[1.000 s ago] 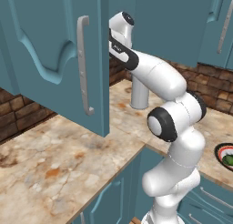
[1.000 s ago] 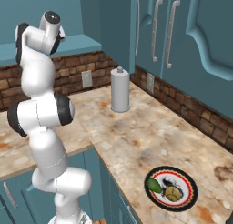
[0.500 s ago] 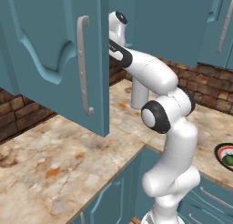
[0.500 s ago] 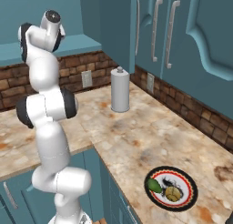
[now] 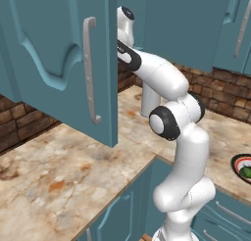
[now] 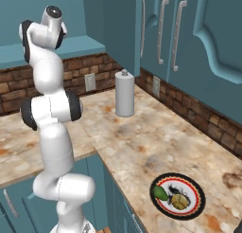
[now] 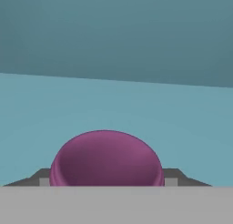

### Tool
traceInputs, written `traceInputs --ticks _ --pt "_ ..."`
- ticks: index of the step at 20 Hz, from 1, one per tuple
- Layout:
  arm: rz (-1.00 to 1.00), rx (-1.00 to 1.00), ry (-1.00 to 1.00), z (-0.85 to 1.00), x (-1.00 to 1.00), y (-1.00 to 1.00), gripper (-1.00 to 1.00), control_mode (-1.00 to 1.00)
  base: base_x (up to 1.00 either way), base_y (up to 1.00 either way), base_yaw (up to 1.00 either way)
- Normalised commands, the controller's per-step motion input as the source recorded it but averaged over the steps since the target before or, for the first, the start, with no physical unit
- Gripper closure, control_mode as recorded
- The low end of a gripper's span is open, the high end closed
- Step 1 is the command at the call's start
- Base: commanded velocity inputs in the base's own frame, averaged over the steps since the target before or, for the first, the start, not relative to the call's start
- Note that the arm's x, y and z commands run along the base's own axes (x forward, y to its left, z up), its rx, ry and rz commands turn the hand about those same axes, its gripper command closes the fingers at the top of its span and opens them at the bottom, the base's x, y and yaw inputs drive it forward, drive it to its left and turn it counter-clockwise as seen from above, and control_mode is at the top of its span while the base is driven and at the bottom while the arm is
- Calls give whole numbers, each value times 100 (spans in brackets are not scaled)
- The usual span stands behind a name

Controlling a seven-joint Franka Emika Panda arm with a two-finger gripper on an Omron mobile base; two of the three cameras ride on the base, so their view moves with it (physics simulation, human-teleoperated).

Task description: Pick the avocado and bread from the counter and place them on the plate. Then pick the jam from the cabinet and place it next to the plate. Lastly close the cabinet door.

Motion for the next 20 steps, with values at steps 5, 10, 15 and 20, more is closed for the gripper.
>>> traceInputs --ticks 5,10,15,20 --pt "0 -1 -9 16 -32 -8 100 -100 0 0 0" --pt "1 0 -16 -7 -49 -22 100 -100 0 0 0" --pt "6 3 -21 -15 -68 -38 100 -100 0 0 0" --pt "2 8 -17 -3 -95 -47 100 -100 0 0 0"
